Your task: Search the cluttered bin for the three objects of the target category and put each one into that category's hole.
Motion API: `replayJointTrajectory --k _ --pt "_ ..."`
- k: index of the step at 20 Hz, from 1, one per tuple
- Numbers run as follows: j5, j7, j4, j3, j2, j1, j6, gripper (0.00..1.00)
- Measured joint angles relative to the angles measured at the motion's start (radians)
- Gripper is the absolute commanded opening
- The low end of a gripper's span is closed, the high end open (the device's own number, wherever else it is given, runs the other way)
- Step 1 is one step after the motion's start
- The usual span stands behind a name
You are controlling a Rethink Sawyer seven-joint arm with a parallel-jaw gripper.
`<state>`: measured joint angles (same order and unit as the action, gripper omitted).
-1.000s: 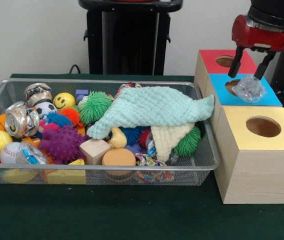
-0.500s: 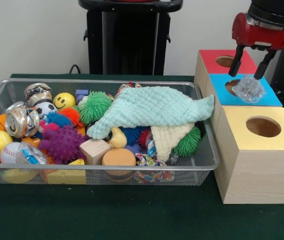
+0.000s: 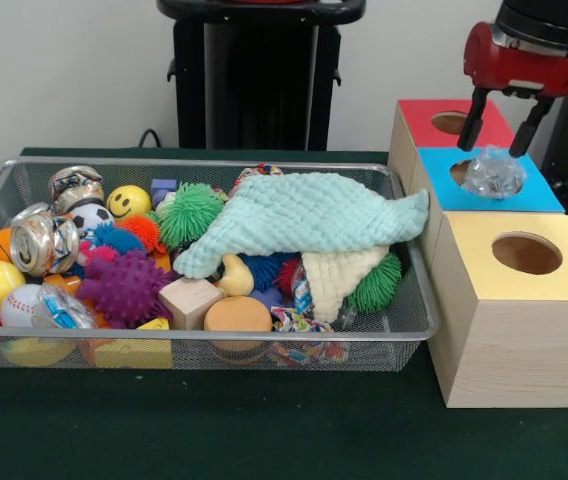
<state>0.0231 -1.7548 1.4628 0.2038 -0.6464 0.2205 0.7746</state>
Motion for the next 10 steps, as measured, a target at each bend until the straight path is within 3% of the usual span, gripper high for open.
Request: replayJointTrajectory --k 5,10 --pt "0.014 0.000 0.017 -0.019 -0.022 -0.048 -0.028 1.00" --pt "0.013 0.000 0.081 -0.054 -0.050 -0.139 -0.128 1.00"
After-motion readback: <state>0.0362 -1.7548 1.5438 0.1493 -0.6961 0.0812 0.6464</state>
